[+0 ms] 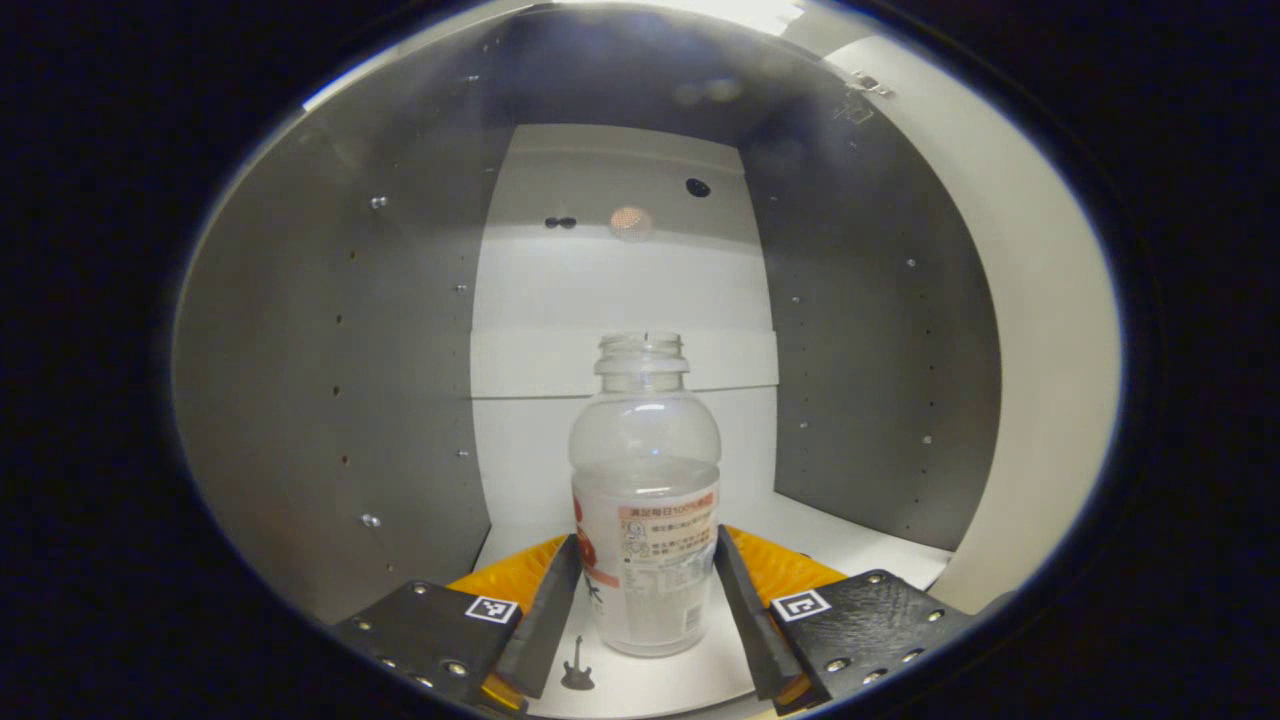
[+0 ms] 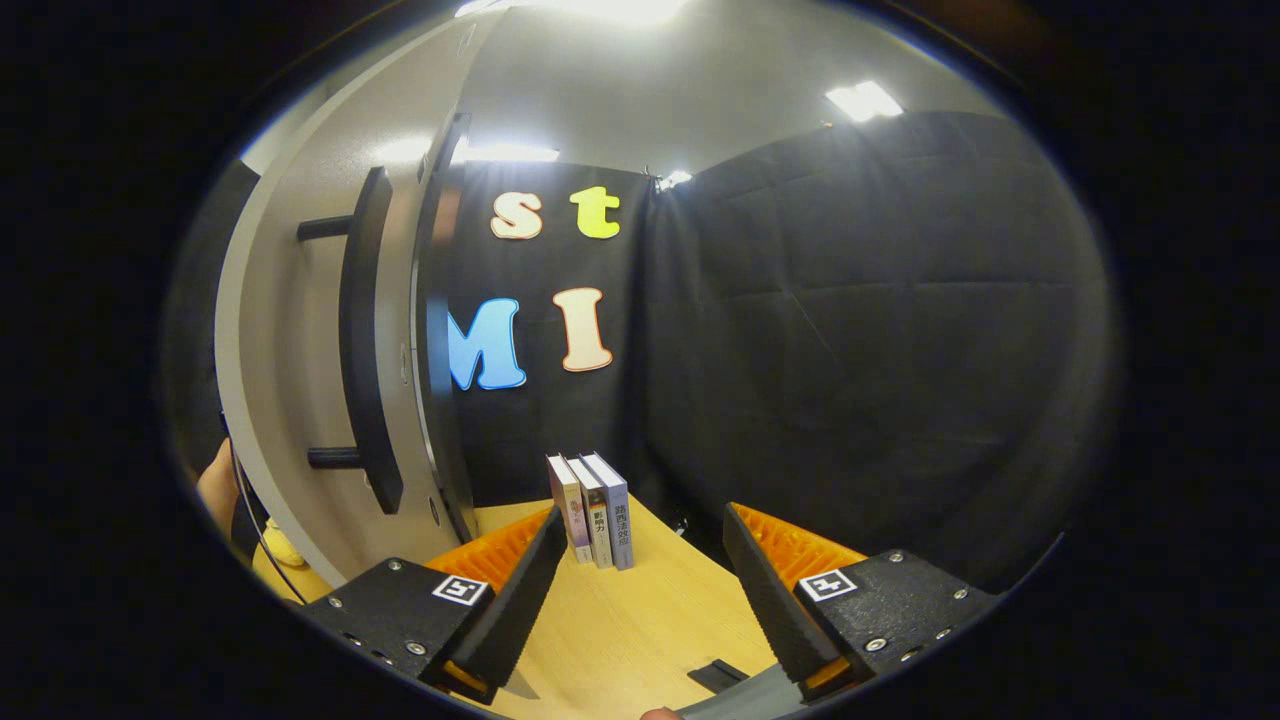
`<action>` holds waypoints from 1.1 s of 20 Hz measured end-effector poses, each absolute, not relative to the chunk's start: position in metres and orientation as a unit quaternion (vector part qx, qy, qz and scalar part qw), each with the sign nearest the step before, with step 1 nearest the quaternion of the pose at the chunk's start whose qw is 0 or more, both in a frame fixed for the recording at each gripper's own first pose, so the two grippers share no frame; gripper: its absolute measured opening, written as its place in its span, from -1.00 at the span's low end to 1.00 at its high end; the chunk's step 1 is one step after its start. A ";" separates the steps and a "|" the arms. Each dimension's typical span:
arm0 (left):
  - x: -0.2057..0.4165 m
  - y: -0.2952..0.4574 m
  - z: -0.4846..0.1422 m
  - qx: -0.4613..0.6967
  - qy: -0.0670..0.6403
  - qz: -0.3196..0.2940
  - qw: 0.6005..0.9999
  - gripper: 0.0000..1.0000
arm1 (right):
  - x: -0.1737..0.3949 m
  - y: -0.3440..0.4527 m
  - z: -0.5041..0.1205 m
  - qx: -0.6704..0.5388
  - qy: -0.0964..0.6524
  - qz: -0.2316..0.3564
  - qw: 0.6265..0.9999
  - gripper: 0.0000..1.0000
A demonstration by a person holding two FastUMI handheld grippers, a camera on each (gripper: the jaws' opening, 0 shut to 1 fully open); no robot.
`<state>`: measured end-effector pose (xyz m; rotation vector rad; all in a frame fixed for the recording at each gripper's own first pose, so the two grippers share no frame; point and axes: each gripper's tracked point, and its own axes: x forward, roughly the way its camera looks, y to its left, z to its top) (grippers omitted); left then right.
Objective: Open the cabinet door with the right hand, grasp the bottle in the cabinet with the left hand and place it on the coaster, then close the cabinet door with the right hand.
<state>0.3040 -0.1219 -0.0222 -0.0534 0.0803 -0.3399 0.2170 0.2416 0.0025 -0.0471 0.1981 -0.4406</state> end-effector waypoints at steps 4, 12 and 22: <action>0.294 -0.121 -0.014 -0.053 0.036 -0.168 0.984 0.49 | 0.213 0.227 0.003 -0.018 0.095 -0.228 0.969 0.94; 0.230 -0.103 0.012 -0.069 0.024 -0.154 0.985 0.41 | 0.214 0.216 0.006 -0.004 0.094 -0.178 0.980 0.94; 0.149 -0.074 0.032 -0.040 -0.002 -0.122 0.992 0.49 | 0.212 0.220 0.006 -0.005 0.099 -0.099 0.990 0.94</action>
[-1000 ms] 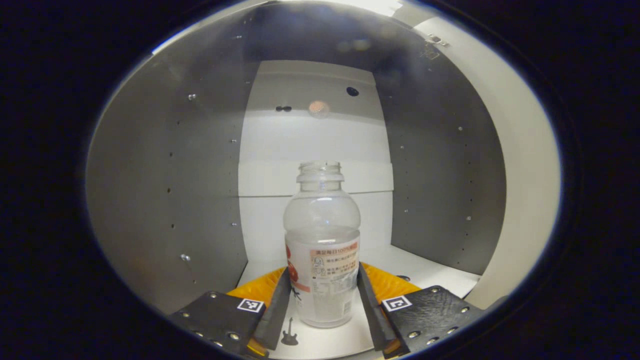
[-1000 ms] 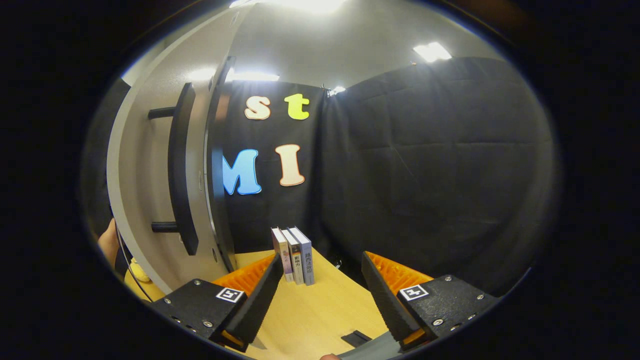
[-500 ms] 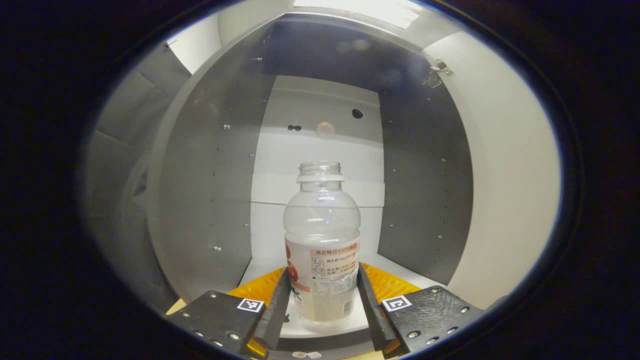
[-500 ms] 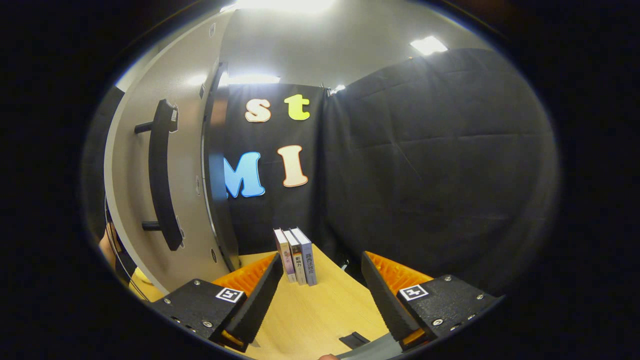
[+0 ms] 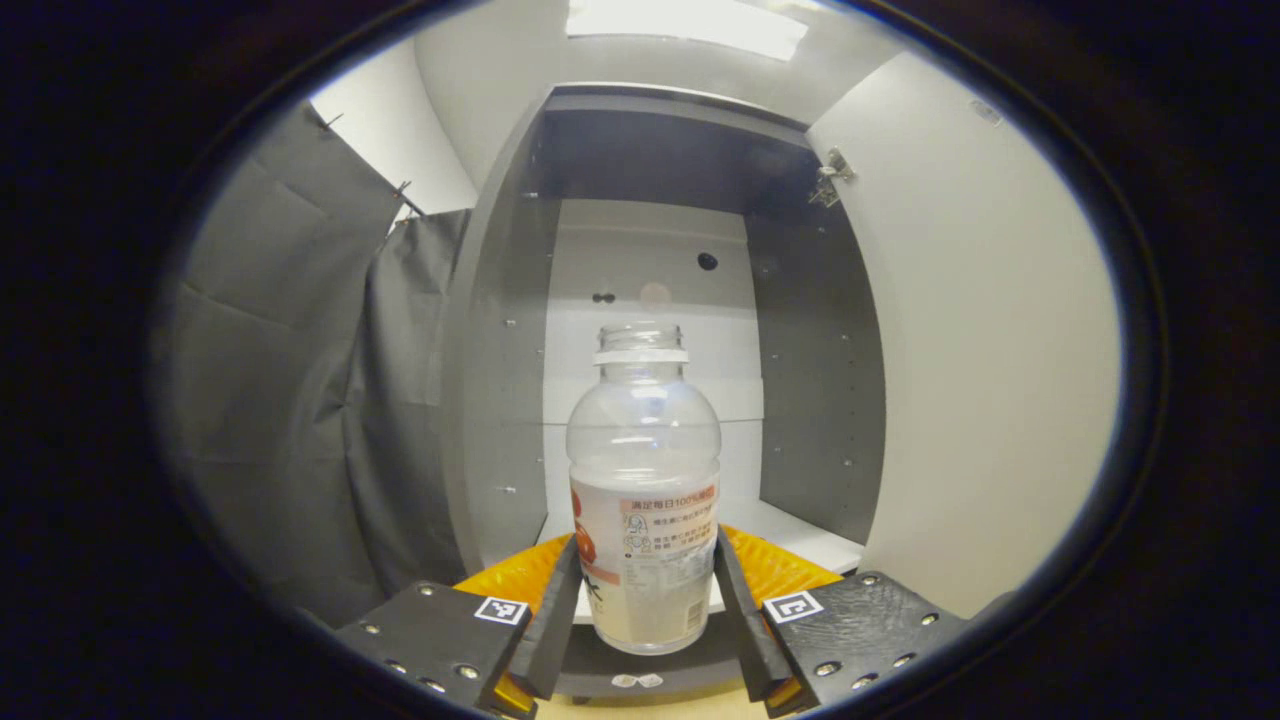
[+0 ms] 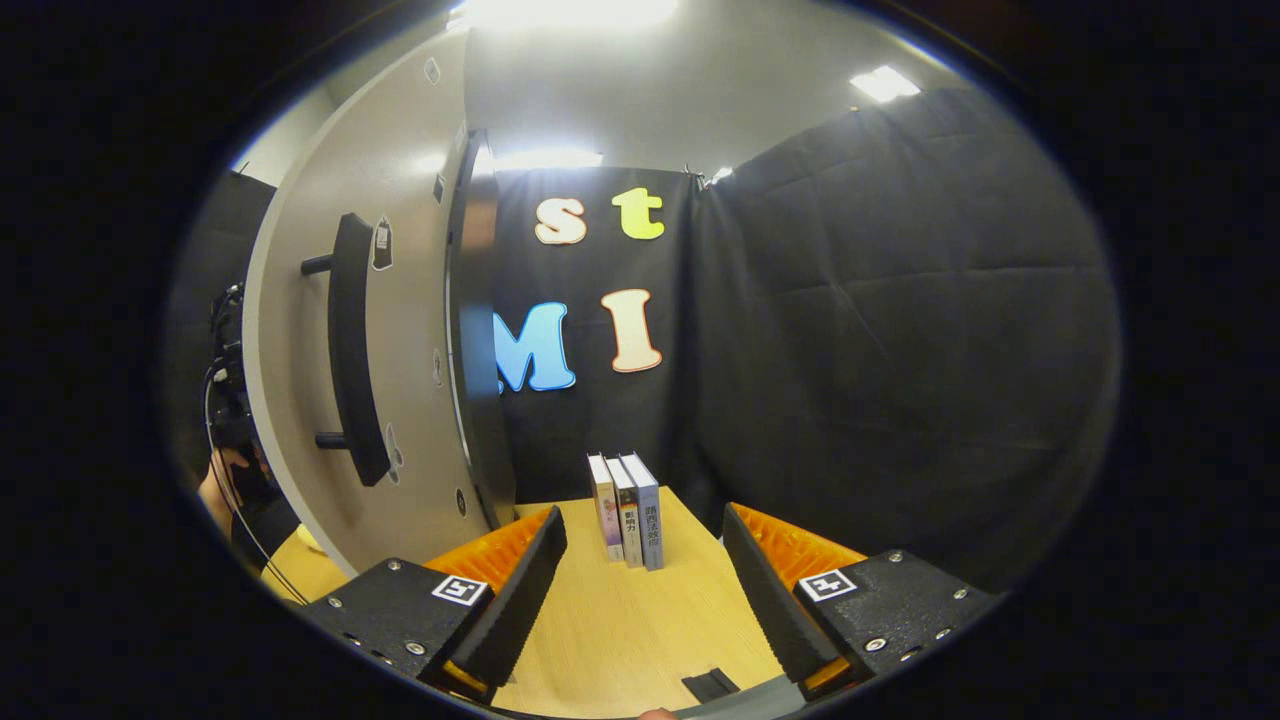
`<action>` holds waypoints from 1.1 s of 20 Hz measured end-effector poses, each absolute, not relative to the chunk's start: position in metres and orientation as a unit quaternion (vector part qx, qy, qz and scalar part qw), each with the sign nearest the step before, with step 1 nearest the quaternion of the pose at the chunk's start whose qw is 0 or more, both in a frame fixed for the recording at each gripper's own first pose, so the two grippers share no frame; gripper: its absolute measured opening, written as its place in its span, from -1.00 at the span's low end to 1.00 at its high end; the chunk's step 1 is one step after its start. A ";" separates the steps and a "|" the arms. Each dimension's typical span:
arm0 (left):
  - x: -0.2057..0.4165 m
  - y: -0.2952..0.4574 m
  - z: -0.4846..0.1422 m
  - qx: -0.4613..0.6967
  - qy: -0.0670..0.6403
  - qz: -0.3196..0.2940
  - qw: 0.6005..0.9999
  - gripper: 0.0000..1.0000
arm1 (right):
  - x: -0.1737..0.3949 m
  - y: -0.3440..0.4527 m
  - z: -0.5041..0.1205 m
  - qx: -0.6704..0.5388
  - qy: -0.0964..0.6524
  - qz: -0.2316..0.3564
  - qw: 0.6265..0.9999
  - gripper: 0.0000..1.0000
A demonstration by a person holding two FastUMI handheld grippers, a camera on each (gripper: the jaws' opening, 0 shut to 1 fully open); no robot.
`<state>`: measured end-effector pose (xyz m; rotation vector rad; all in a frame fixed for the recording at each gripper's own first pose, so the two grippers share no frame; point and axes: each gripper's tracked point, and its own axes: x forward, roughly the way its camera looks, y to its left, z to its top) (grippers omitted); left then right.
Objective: Open the cabinet door with the right hand, grasp the bottle in the cabinet with the left hand and place it on the coaster, then close the cabinet door with the right hand.
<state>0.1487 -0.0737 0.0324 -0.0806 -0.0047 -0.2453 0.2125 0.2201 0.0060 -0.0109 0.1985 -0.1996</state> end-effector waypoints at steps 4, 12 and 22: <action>0.113 -0.063 0.031 -0.036 -0.012 -0.113 0.993 0.31 | 0.210 0.225 0.007 -0.012 0.099 -0.076 0.992 0.94; 0.055 -0.047 0.013 -0.034 -0.013 -0.101 0.994 0.49 | 0.200 0.235 -0.001 -0.008 0.105 -0.038 0.994 0.94; -0.006 -0.047 -0.019 -0.032 -0.014 -0.112 0.993 0.49 | 0.191 0.242 -0.015 -0.005 0.114 -0.007 0.993 0.94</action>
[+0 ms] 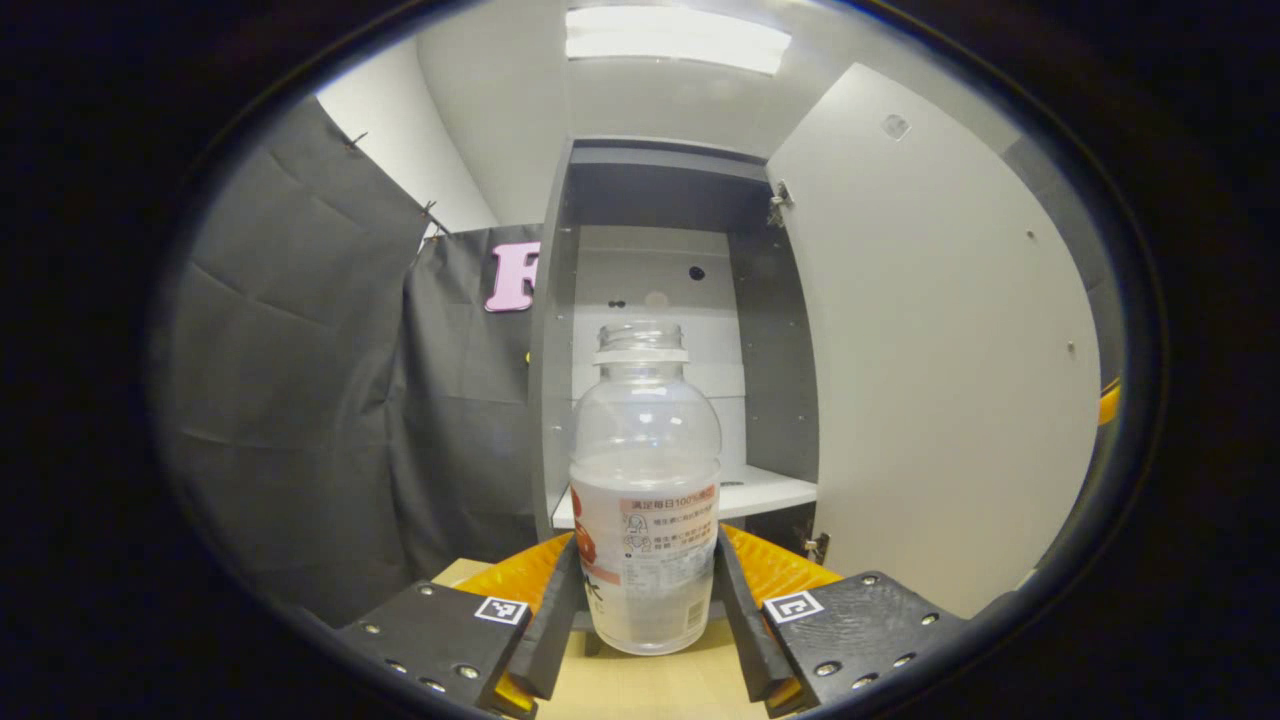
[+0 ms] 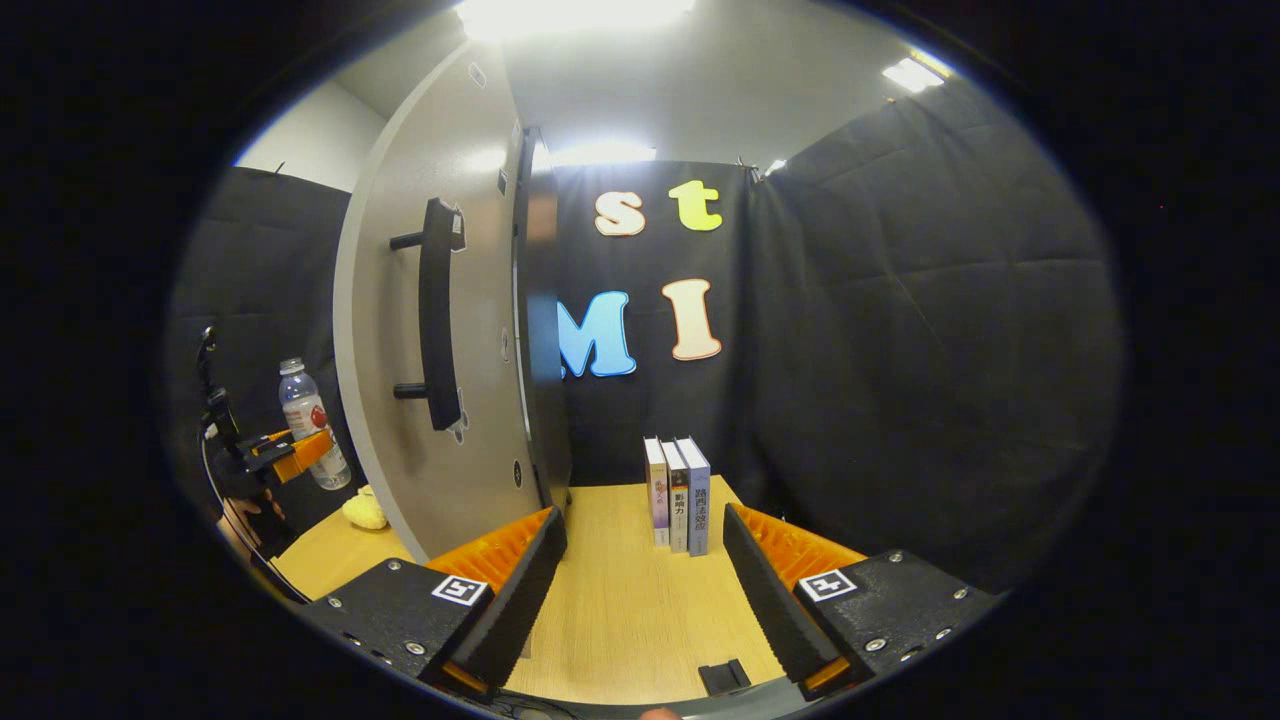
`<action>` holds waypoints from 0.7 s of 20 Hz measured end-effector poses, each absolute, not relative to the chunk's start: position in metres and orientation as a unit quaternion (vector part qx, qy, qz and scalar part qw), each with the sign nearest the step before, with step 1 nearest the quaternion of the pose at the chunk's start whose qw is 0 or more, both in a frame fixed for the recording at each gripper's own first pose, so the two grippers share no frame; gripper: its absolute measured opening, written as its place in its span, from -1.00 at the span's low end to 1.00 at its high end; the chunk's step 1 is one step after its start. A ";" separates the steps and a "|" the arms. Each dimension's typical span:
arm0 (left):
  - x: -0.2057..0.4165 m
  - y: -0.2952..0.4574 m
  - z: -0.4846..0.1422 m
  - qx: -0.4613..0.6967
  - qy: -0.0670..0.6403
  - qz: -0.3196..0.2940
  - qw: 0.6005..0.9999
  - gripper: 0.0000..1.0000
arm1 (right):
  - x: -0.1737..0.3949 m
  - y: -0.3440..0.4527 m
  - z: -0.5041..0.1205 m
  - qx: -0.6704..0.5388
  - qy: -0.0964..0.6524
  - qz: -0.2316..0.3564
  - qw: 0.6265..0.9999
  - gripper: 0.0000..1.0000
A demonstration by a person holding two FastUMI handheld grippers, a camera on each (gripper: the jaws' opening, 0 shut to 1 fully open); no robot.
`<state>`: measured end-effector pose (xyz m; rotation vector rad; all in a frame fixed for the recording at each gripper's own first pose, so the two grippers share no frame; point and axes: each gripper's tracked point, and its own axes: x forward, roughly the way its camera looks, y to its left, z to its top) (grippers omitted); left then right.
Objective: Open the cabinet door with the right hand, grasp the bottle in the cabinet with the left hand and place it on the coaster, then close the cabinet door with the right hand.
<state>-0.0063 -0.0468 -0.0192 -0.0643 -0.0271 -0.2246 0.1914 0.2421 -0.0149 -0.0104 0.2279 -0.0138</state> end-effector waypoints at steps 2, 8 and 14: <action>-0.019 -0.047 -0.028 -0.030 -0.012 -0.111 0.993 0.41 | 0.191 0.242 -0.016 -0.007 0.111 -0.003 0.994 0.94; -0.041 -0.051 -0.067 -0.024 0.006 -0.109 0.994 0.40 | 0.193 0.246 -0.025 -0.020 0.118 0.010 0.993 0.94; -0.071 -0.054 -0.116 -0.032 0.029 -0.117 0.992 0.41 | 0.197 0.256 -0.028 -0.019 0.118 0.023 0.993 0.94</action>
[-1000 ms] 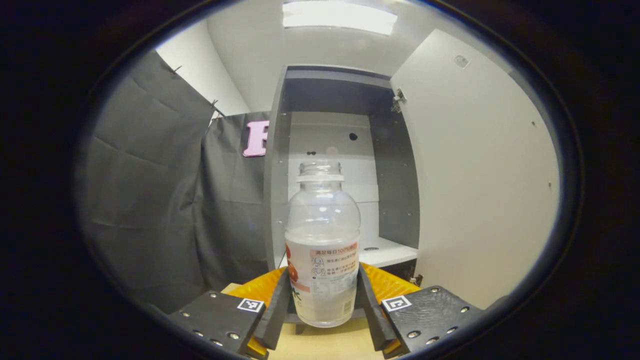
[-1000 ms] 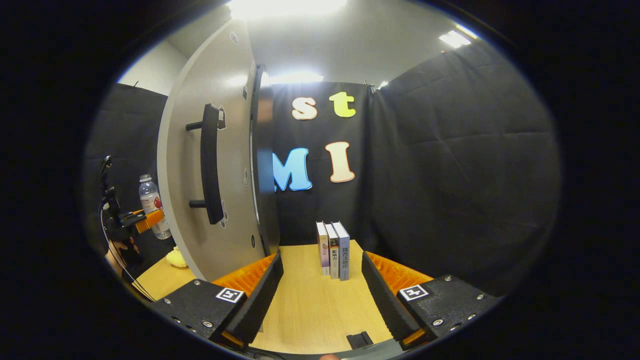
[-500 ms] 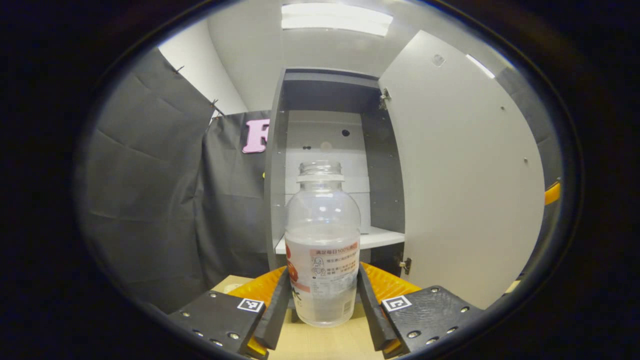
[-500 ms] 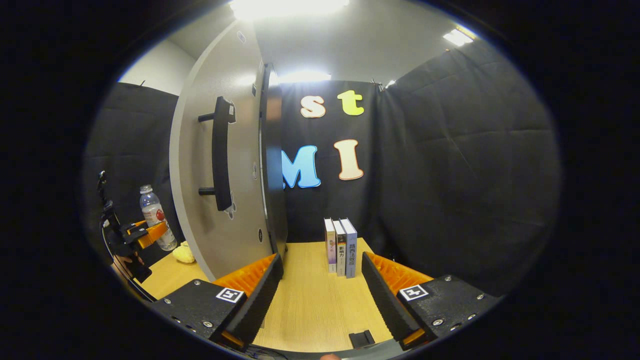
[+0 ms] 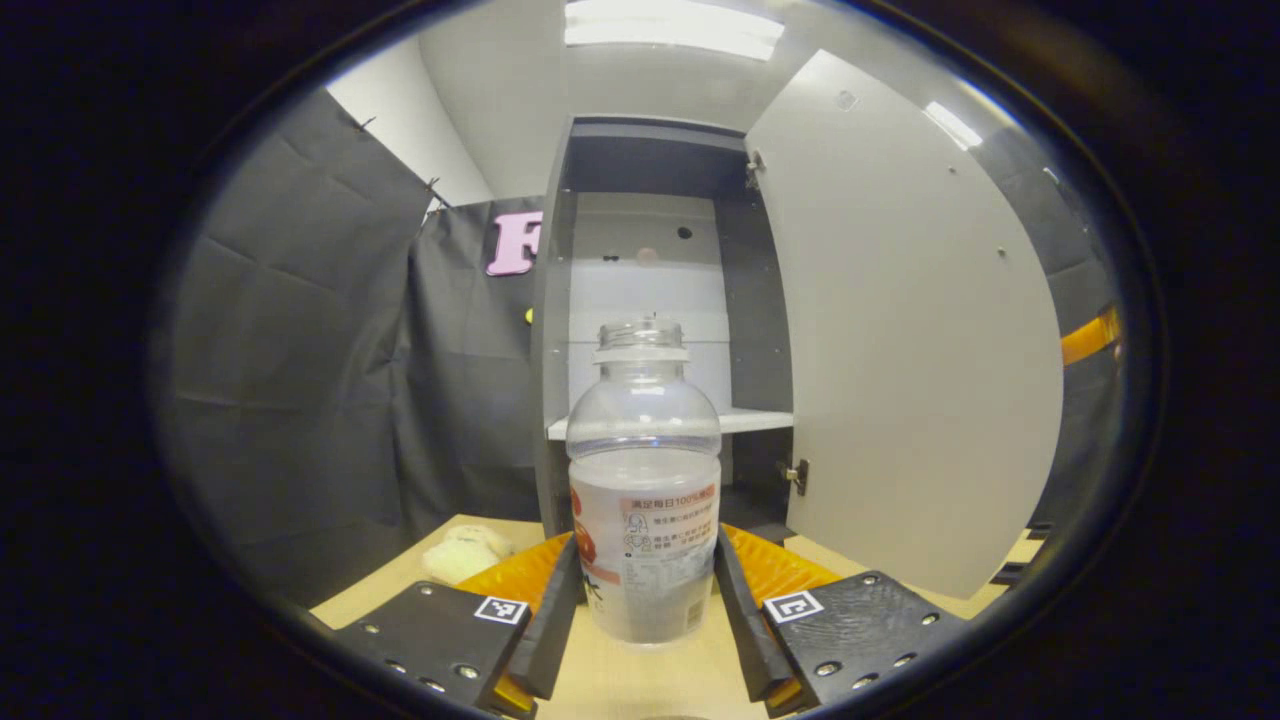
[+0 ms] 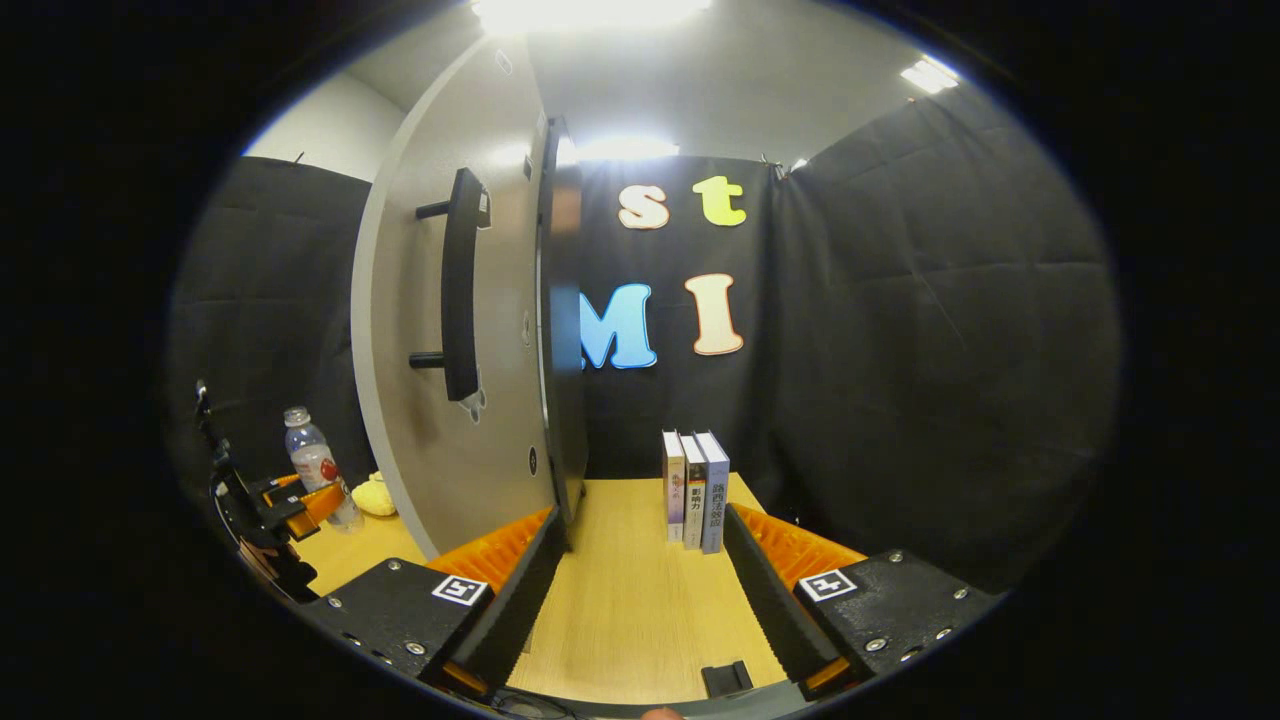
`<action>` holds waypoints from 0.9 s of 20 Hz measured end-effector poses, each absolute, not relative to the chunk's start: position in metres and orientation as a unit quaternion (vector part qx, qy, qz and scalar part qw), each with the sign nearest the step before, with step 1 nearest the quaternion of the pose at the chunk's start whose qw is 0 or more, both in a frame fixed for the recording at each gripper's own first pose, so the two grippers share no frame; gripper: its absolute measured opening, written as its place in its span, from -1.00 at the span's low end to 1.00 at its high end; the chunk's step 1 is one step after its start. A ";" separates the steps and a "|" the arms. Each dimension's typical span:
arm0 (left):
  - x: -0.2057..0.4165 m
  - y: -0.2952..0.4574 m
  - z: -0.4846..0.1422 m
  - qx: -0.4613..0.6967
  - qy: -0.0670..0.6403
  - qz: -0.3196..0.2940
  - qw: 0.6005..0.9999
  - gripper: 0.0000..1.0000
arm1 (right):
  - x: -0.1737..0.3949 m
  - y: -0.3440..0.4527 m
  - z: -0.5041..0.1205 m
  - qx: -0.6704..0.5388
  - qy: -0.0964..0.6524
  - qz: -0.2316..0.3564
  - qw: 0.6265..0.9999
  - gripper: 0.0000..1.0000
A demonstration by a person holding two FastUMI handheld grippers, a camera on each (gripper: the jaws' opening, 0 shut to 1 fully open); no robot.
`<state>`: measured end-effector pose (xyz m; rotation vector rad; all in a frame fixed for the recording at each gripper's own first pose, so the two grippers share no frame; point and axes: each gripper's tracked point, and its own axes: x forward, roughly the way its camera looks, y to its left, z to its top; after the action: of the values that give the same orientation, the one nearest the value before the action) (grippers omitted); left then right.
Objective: Open the cabinet door with the right hand, grasp the bottle in the cabinet with the left hand and place it on the coaster, then close the cabinet door with the right hand.
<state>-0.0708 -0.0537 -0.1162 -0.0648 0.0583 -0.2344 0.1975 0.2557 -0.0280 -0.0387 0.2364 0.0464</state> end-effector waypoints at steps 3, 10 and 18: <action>-0.087 -0.053 -0.139 -0.033 0.042 -0.115 0.992 0.41 | 0.199 0.258 -0.027 -0.025 0.114 0.024 0.993 0.94; -0.113 -0.054 -0.196 -0.035 0.072 -0.109 0.991 0.41 | 0.200 0.261 -0.036 -0.037 0.121 0.021 0.992 0.94; -0.128 -0.057 -0.262 -0.058 0.112 -0.096 0.987 0.41 | 0.203 0.260 -0.049 -0.054 0.136 0.014 0.989 0.94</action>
<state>-0.1280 -0.0572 -0.2623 -0.1169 0.2243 -0.1932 0.2030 0.2604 -0.0488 -0.1074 0.2728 0.0278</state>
